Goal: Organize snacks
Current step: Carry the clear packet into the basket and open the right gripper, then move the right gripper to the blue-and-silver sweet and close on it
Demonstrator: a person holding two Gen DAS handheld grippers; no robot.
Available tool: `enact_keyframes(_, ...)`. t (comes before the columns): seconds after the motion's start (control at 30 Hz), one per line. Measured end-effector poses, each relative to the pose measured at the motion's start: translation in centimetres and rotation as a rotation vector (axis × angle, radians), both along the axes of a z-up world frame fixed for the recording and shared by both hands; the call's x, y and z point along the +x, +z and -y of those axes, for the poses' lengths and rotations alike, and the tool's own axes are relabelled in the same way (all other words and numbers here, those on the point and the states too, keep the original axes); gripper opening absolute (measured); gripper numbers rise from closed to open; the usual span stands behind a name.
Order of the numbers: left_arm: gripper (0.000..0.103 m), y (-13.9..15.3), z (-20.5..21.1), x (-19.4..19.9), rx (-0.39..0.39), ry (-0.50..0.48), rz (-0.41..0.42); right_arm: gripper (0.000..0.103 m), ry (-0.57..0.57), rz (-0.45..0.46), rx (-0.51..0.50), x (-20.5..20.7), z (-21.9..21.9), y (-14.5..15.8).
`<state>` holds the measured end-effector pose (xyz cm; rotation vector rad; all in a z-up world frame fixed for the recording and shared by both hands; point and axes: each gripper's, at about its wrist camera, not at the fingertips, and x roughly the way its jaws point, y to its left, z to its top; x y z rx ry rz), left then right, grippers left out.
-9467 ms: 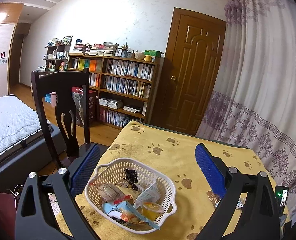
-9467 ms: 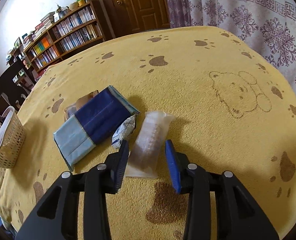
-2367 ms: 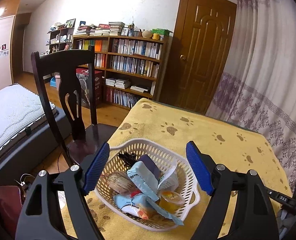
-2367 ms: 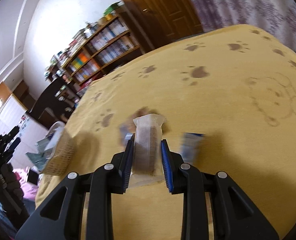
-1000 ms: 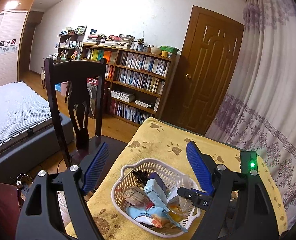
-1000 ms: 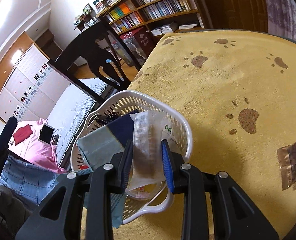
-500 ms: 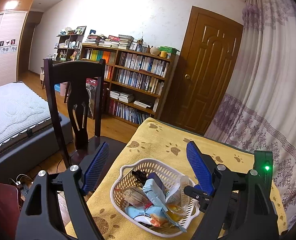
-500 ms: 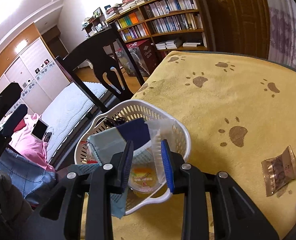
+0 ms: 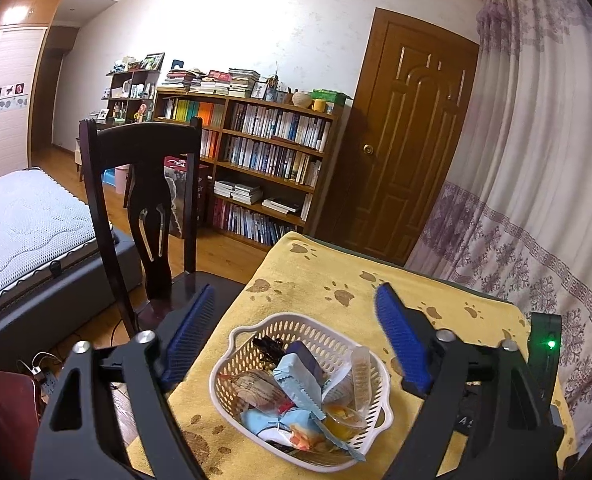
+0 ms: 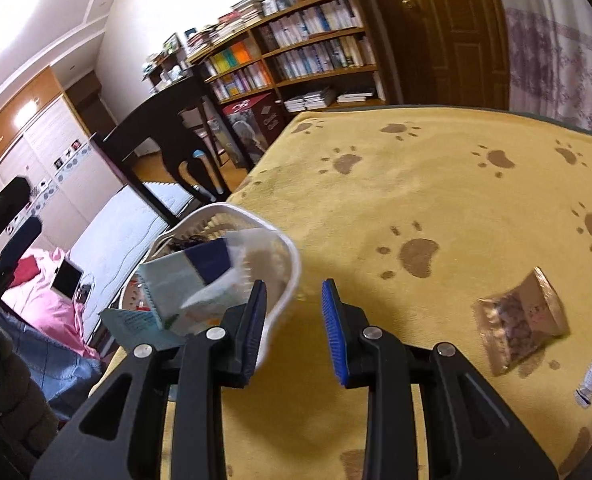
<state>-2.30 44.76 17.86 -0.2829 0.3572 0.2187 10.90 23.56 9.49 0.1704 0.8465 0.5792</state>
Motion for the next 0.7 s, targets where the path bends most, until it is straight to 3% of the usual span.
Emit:
enact_keyframes(0.23, 0.095, 0.0, 0.0, 0.2, -0.012, 0.002, -0.005, 0.029, -0.097, -0.023, 0.027, 0.6, 5.0, -0.7)
enact_keyframes(0.33, 0.097, 0.0, 0.0, 0.2, -0.02, 0.009, -0.005, 0.037, -0.148, -0.023, 0.031, 0.6, 7.6, -0.9)
enact_keyframes(0.47, 0.099, -0.2, 0.0, 0.2, -0.032, 0.019, -0.009, 0.038, -0.222, -0.023, 0.03, 0.7, 10.9, -1.3)
enact_keyframes(0.7, 0.1, -0.3, 0.6, 0.5, -0.029, 0.006, -0.017, 0.038, -0.347, -0.032, -0.025, 0.2, 16.6, -2.7)
